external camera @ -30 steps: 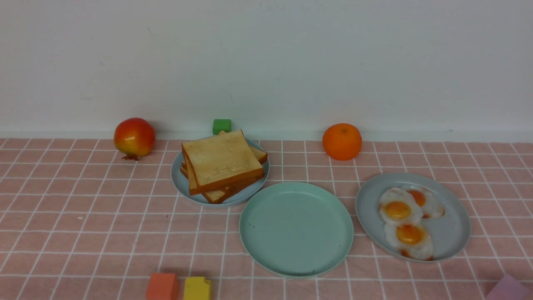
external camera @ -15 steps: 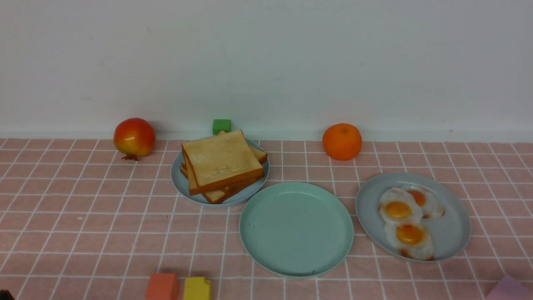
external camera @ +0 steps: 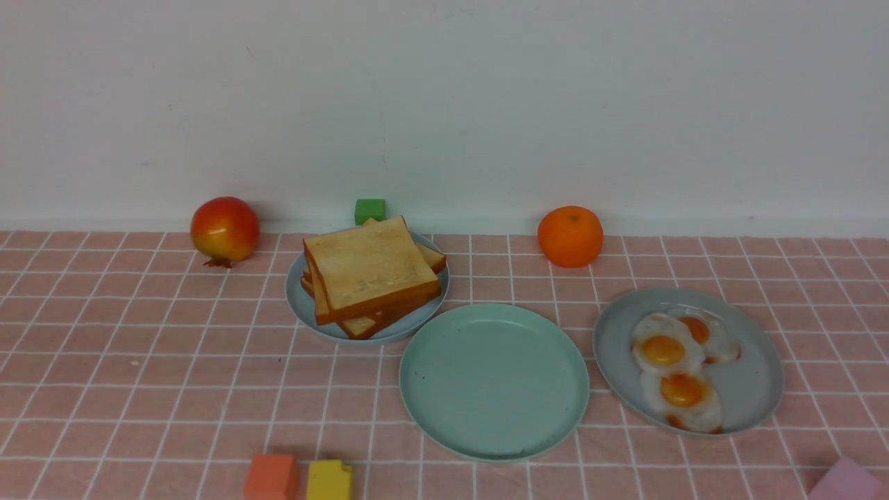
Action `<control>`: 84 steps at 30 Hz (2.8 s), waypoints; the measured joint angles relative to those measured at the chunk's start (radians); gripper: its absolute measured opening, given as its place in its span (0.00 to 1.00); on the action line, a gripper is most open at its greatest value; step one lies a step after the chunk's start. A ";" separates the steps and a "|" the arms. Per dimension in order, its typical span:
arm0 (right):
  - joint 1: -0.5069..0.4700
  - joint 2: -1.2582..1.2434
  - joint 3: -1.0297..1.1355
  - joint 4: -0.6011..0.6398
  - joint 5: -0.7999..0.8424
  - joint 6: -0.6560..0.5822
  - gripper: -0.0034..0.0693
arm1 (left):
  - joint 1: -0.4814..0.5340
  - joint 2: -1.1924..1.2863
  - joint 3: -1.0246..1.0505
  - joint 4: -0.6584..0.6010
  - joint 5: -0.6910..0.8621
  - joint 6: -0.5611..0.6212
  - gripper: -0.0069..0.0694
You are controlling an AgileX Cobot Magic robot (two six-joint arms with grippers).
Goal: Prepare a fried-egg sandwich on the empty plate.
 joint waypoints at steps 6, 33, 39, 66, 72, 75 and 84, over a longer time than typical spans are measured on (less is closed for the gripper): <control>0.000 0.250 -0.268 -0.042 0.390 -0.001 0.38 | 0.000 0.339 -0.242 -0.028 0.273 0.005 0.41; 0.081 0.657 -0.230 0.306 0.941 -0.312 0.38 | -0.003 1.551 -0.999 -0.396 0.876 0.227 0.41; 0.081 0.658 -0.230 0.312 0.942 -0.315 0.38 | -0.066 1.710 -1.171 -0.409 0.893 0.228 0.53; 0.081 0.658 -0.230 0.313 0.940 -0.315 0.38 | -0.085 1.847 -1.303 -0.348 0.952 0.217 0.49; 0.081 0.658 -0.230 0.312 0.940 -0.315 0.38 | -0.085 1.856 -1.305 -0.354 0.940 0.217 0.48; 0.081 0.658 -0.230 0.312 0.940 -0.315 0.38 | -0.085 1.864 -1.305 -0.355 0.938 0.217 0.43; 0.081 0.658 -0.230 0.312 0.941 -0.315 0.38 | -0.085 1.868 -1.306 -0.343 0.941 0.224 0.11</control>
